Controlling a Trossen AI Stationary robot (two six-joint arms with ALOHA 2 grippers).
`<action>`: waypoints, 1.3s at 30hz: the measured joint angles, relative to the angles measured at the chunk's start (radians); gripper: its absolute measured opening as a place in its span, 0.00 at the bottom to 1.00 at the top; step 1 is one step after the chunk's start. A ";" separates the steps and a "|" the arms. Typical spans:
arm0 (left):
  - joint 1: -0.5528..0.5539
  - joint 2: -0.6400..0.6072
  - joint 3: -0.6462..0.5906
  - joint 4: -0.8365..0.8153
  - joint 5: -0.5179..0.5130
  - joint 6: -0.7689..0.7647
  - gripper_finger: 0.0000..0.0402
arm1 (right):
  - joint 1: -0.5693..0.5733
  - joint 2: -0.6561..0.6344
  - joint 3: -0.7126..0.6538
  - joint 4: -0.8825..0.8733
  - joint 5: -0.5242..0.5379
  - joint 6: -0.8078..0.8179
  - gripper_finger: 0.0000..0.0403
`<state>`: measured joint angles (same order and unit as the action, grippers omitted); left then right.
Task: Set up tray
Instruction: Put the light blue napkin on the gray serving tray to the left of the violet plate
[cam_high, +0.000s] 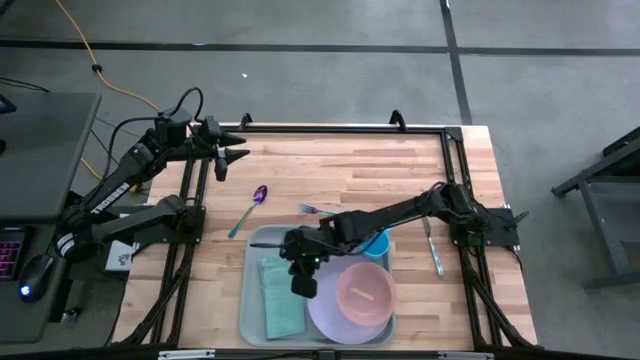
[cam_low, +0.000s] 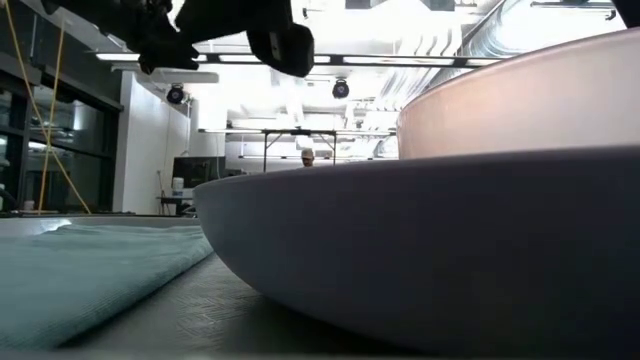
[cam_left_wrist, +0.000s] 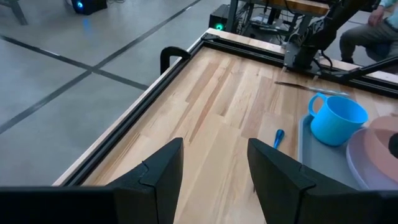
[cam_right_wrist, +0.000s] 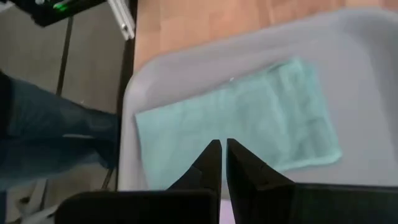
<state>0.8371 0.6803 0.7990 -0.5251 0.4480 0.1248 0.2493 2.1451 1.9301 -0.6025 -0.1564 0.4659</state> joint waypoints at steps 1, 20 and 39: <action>0.000 0.003 0.000 0.000 0.000 0.000 0.53 | -0.001 0.002 0.000 0.002 0.001 -0.003 0.00; 0.000 0.005 0.000 0.000 0.006 0.000 0.53 | -0.048 0.298 0.283 -0.100 0.044 -0.093 0.00; 0.000 0.005 0.000 0.000 0.002 0.000 0.53 | -0.038 0.305 0.194 -0.062 -0.016 -0.074 0.00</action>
<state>0.8375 0.6853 0.7990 -0.5255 0.4496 0.1246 0.2114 2.4500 2.1239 -0.6643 -0.1725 0.3917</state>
